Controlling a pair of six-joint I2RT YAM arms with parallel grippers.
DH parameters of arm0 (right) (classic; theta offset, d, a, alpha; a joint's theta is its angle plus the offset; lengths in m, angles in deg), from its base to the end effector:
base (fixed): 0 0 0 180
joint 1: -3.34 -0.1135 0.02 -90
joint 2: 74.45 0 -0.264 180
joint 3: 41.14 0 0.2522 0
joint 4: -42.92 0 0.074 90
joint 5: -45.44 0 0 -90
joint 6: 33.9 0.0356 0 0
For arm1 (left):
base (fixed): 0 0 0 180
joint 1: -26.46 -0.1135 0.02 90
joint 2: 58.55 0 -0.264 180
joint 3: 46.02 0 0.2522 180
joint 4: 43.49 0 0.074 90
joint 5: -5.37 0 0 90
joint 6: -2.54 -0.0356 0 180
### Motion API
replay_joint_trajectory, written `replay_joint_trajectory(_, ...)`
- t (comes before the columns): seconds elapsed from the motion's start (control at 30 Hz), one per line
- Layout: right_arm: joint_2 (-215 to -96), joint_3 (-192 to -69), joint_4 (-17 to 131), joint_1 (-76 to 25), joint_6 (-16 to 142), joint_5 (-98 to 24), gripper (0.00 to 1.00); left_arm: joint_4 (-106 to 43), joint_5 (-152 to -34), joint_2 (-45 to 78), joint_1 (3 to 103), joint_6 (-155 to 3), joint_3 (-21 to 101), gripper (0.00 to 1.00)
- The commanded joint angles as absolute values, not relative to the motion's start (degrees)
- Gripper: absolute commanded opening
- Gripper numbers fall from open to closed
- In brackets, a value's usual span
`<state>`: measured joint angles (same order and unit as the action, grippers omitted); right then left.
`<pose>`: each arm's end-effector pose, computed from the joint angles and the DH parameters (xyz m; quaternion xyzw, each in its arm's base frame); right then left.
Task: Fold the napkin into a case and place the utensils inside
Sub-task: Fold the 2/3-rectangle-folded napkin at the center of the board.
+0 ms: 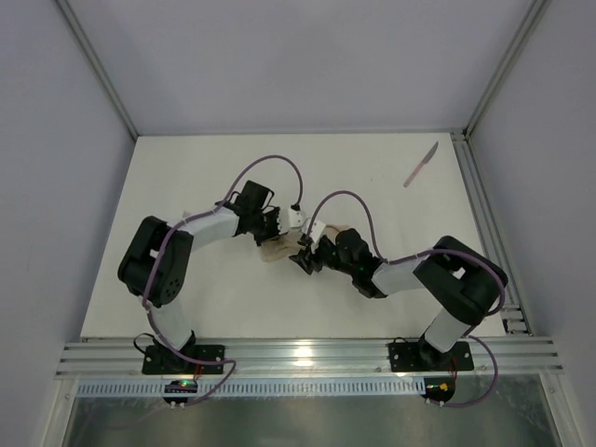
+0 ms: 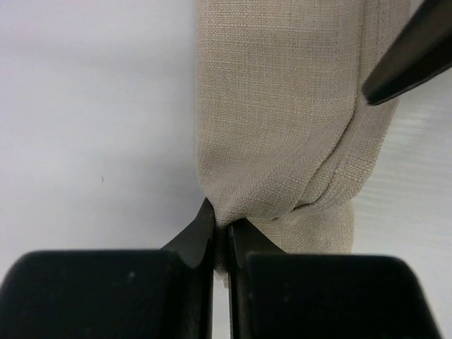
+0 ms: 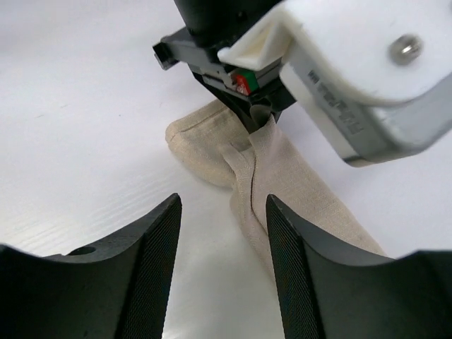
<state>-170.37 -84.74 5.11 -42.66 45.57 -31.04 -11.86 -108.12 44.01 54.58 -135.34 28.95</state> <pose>0.2070 0.2263 0.1493 -0.4353 0.6575 0.2738 0.5506 0.3069 -0.1801 0.1628 0.6237 0.7106 -0.1488 0.2897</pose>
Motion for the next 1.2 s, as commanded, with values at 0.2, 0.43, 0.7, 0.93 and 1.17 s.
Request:
replay_joint_trajectory(0.2,-166.54,-84.51,-1.14,-42.54,49.94,-33.57,0.60,-21.80,-106.17,39.62,54.84,-131.06,24.78,0.00)
replay_joint_trajectory(0.43,-175.16,-86.45,-12.13,-43.51,53.81,-37.97,0.61,-24.54,-104.93,37.87,55.02,-124.38,23.73,0.00)
replay_joint_trajectory(0.7,-181.75,-91.90,-11.43,-44.39,51.71,-40.08,0.62,-21.38,-105.38,38.66,55.90,-124.28,25.39,0.00)
replay_joint_trajectory(0.93,-185.10,-93.48,-9.06,-45.27,49.33,-43.94,0.58,-21.46,-105.81,38.57,56.16,-123.15,25.48,0.00)
replay_joint_trajectory(1.17,-186.15,-93.31,-5.89,-45.53,47.66,-48.33,0.27,-20.15,-108.01,38.74,56.16,-123.23,26.10,0.00)
